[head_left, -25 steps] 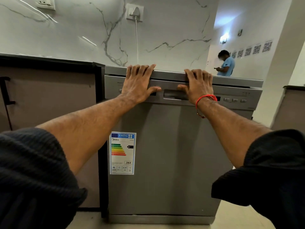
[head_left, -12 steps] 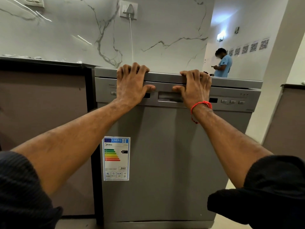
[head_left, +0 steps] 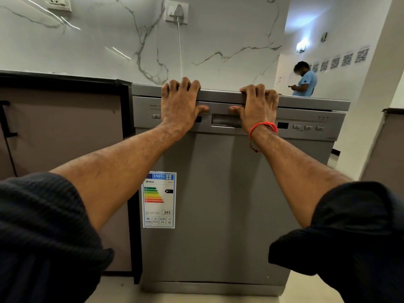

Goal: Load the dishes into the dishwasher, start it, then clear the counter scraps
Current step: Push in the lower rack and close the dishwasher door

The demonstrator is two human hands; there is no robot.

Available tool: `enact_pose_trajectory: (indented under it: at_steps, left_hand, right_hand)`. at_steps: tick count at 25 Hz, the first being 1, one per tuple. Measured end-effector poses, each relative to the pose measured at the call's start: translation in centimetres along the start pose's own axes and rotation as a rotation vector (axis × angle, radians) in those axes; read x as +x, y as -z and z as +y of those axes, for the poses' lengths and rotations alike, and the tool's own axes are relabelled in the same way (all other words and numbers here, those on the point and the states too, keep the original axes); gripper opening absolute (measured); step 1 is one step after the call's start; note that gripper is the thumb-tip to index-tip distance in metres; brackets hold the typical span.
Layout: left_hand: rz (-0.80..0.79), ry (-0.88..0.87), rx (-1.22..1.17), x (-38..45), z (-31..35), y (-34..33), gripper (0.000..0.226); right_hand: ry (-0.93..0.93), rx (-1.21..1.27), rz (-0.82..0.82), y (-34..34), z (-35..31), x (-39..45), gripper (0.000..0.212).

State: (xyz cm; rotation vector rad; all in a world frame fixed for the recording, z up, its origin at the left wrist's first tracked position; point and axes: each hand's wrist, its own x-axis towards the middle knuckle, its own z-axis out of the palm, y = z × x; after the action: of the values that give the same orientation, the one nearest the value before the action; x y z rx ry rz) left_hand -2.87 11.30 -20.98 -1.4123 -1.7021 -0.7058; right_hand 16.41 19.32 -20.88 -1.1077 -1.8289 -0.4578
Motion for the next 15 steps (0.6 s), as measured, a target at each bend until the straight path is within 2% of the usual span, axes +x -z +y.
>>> enact_pose_trajectory:
  at_steps: [5, 11, 13, 15]
  left_hand:
    - [-0.025, 0.03, -0.041, -0.3, 0.1, 0.1, 0.066]
    - [-0.159, -0.008, -0.043, 1.7, 0.0, 2.9, 0.057]
    - [-0.287, 0.01, -0.154, 2.7, -0.7, 4.4, 0.058]
    - [-0.525, 0.036, -0.232, 4.0, -1.5, 6.3, 0.066]
  right_hand:
    - [0.017, -0.035, -0.018, 0.7, -0.2, -0.2, 0.052]
    - [0.01, -0.13, -0.249, 3.6, -0.8, 1.5, 0.042]
    - [0.004, -0.123, -0.38, 5.0, -1.2, 2.6, 0.038]
    - [-0.025, -0.088, -0.541, 6.8, -1.5, 4.0, 0.04]
